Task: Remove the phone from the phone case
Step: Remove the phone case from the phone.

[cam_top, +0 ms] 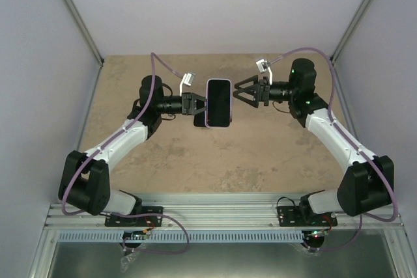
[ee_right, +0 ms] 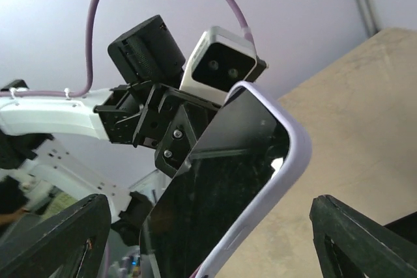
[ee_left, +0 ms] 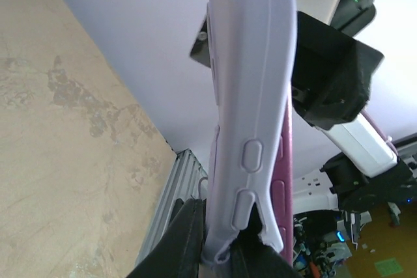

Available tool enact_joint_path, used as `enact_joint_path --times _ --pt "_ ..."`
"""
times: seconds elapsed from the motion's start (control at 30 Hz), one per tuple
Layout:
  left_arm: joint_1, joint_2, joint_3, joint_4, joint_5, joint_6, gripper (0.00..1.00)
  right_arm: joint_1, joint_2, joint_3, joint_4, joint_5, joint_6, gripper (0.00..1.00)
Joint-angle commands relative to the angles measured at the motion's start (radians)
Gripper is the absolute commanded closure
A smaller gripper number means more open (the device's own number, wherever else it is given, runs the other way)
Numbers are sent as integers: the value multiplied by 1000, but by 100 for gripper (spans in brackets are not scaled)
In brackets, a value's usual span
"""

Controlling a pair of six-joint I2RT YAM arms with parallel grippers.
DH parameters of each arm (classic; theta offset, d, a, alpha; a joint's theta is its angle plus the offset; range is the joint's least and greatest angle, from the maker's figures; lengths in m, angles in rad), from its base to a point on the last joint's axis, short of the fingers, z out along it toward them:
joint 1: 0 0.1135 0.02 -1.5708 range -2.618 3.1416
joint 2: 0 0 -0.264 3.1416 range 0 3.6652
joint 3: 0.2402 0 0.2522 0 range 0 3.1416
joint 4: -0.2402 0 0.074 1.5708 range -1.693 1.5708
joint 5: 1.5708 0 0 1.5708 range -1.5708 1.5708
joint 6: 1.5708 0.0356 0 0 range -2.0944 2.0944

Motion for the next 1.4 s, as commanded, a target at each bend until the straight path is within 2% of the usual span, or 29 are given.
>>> enact_joint_path --times 0.0,0.2,0.4,0.57,1.0,1.37 --pt "24 13 5 98 -4 -78 100 -1 -59 75 -210 117 -285 15" --pt "46 47 13 100 -9 -142 100 20 -96 136 -378 257 -560 14" --pt "54 72 42 21 -28 -177 100 111 -101 219 -543 453 -852 15" --pt "63 98 51 17 -20 -232 100 190 -103 213 -584 581 -1002 19" --pt "70 183 54 133 17 -370 100 340 -116 110 -565 781 -1144 29" --pt "70 205 56 140 26 -385 100 457 -99 54 -517 958 -1210 37"
